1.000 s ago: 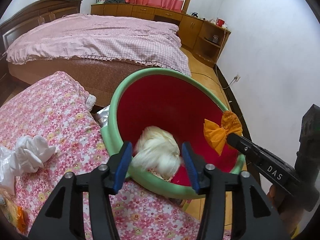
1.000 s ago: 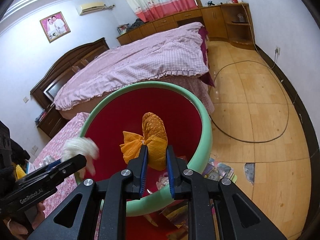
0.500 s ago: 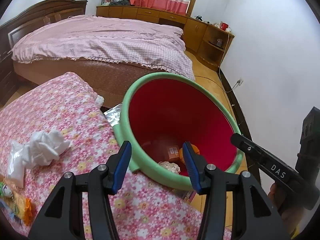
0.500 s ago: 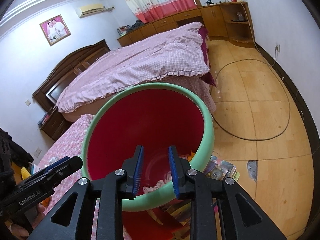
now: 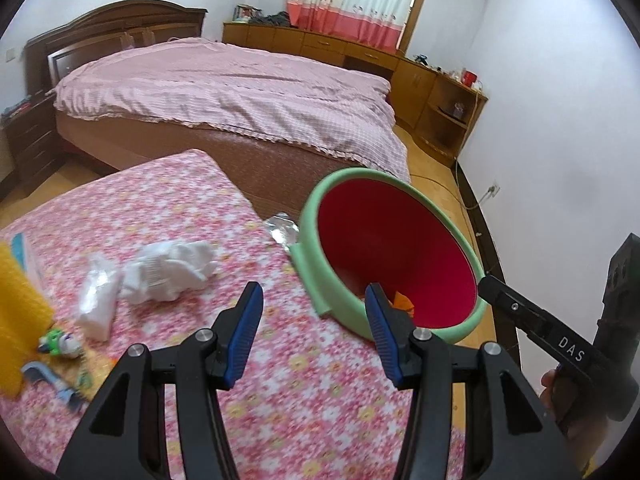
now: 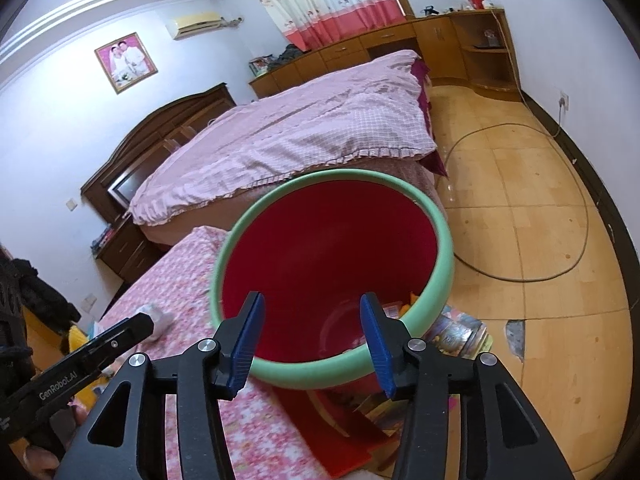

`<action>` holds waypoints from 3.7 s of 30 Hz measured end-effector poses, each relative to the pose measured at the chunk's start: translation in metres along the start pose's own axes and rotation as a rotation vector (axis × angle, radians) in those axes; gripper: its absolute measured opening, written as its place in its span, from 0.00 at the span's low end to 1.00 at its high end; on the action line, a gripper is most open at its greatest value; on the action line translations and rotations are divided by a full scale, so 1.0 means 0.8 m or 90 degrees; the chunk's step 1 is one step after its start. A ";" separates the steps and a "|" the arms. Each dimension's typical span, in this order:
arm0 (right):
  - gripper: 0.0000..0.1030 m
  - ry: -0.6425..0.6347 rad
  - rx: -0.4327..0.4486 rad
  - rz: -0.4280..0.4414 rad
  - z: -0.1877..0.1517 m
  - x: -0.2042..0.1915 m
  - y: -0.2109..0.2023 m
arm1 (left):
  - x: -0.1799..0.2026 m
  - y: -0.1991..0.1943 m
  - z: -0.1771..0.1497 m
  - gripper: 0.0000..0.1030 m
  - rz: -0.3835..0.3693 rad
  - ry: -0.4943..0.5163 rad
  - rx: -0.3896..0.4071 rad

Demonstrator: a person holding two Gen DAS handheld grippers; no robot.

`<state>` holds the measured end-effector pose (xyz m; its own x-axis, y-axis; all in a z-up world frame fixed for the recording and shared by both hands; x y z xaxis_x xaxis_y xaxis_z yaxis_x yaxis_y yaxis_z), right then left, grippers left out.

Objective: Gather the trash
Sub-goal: 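Move both tools back to the bed and reach the left tool toward the yellow sponge, then grasp a yellow foam net with the left tool while the right tool grasps another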

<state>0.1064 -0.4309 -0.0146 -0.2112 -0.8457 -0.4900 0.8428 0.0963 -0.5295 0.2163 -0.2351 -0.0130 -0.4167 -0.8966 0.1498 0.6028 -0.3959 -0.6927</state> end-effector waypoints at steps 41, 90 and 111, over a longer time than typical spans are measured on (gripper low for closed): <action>0.63 -0.094 -0.082 0.063 -0.067 -0.153 0.037 | -0.331 -0.112 -0.078 0.55 0.265 -0.208 0.018; 0.63 -0.305 -0.209 0.182 -0.147 -0.399 0.188 | -0.406 -0.118 -0.107 0.12 0.244 -0.309 0.096; 0.10 -0.312 -0.169 0.207 -0.144 -0.408 0.168 | -0.402 -0.115 -0.106 0.12 0.239 -0.307 0.098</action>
<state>0.2316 -0.0814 -0.0061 0.3387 -0.8869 -0.3140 0.6616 0.4618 -0.5907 0.2369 0.1065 -0.0575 0.1745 -0.9543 0.2426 0.7544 -0.0288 -0.6558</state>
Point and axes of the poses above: each gripper's, at about its wrist camera, not at the fingertips, and y roughly the way its jaws point, x to its right, z to its top, the point moved 6 cm from there along y, roughly the way its jaws point, and after that the axes turned 7 degrees about z, right-handed, at the moved point
